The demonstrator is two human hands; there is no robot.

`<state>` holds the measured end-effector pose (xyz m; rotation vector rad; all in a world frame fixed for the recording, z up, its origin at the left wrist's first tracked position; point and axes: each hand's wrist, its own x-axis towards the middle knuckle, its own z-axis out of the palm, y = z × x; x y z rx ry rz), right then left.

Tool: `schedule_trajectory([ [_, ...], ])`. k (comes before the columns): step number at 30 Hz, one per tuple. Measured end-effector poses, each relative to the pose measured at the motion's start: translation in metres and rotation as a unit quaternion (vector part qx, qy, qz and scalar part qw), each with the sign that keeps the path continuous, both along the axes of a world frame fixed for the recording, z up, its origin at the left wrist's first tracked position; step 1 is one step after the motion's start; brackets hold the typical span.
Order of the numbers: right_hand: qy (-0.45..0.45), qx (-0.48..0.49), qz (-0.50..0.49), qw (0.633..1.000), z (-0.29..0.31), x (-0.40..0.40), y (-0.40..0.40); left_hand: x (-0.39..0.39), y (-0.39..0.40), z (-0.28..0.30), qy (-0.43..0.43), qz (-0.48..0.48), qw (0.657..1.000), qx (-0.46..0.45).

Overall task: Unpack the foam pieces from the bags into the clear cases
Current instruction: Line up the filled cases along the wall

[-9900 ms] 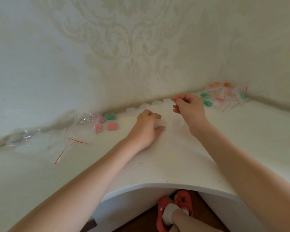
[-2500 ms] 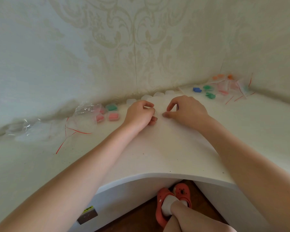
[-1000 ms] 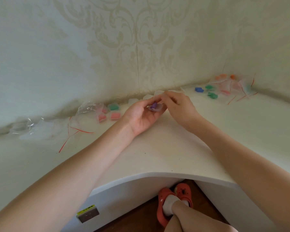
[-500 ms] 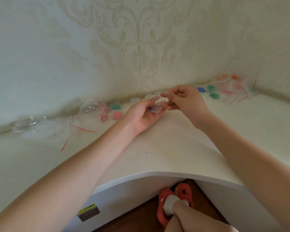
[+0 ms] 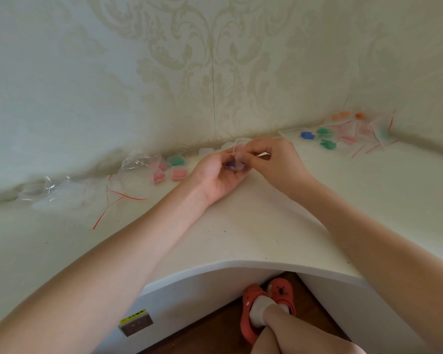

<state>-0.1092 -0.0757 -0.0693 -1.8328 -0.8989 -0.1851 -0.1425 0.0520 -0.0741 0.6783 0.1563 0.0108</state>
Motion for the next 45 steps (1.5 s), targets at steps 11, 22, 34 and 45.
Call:
schedule_trajectory([
  [11,0.043,-0.003,-0.027,0.999,-0.001,-0.007,0.003,-0.004,-0.002,0.0,-0.014,-0.049,0.999,-0.007],
  [22,0.069,0.062,-0.062,0.994,0.002,-0.002,0.002,0.0,0.0,0.0,0.024,-0.03,0.999,0.009],
  [34,-0.054,-0.042,-0.016,0.998,-0.003,-0.008,0.004,-0.006,-0.004,0.004,-0.001,0.005,0.996,0.088],
  [45,-0.027,0.027,-0.031,0.999,-0.006,-0.015,0.009,-0.024,0.021,0.031,-0.027,0.159,0.813,0.559],
])
